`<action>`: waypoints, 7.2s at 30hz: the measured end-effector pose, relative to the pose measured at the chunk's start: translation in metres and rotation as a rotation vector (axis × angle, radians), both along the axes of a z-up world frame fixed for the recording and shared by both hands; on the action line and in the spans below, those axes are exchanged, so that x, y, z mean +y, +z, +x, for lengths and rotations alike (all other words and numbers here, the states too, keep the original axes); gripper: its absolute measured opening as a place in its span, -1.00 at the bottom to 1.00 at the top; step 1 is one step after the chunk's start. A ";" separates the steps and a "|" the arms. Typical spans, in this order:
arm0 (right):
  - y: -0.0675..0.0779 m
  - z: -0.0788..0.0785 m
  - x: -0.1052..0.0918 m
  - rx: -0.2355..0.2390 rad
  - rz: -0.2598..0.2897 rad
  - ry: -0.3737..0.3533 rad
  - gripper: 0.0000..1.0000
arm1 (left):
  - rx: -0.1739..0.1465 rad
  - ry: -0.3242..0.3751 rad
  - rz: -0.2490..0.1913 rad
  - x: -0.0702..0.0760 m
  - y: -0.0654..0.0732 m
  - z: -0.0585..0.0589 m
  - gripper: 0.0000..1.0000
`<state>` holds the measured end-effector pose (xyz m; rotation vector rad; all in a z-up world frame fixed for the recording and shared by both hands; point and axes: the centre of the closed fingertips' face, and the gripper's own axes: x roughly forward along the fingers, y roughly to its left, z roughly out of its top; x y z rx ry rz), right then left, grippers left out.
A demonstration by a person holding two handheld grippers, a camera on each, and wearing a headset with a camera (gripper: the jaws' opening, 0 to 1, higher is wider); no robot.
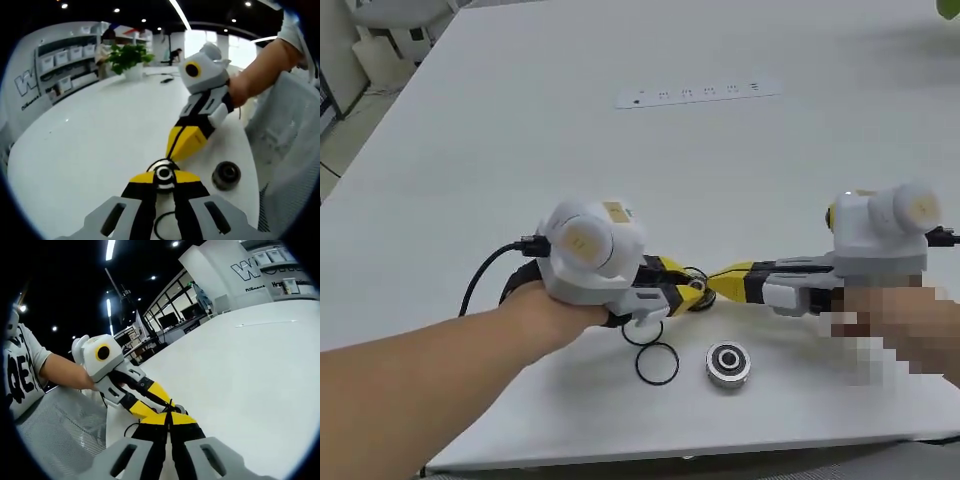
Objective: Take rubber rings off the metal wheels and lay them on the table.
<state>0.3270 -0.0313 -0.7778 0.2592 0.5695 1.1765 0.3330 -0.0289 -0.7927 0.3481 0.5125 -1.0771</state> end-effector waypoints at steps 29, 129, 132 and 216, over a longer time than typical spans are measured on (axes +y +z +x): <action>0.013 0.007 -0.005 0.011 0.041 -0.047 -1.00 | 0.038 -0.018 -0.097 0.006 0.025 -0.015 -0.24; -0.017 -0.045 0.013 0.145 -0.093 0.117 -0.69 | 0.002 0.001 -0.109 0.060 0.049 -0.046 0.17; -0.016 -0.046 0.013 0.137 -0.096 0.124 -0.65 | 0.003 0.001 -0.109 0.060 0.049 -0.046 0.17; -0.020 -0.003 -0.007 -0.152 -0.206 0.140 -0.61 | 0.042 -0.033 -0.082 0.016 0.020 -0.006 -0.19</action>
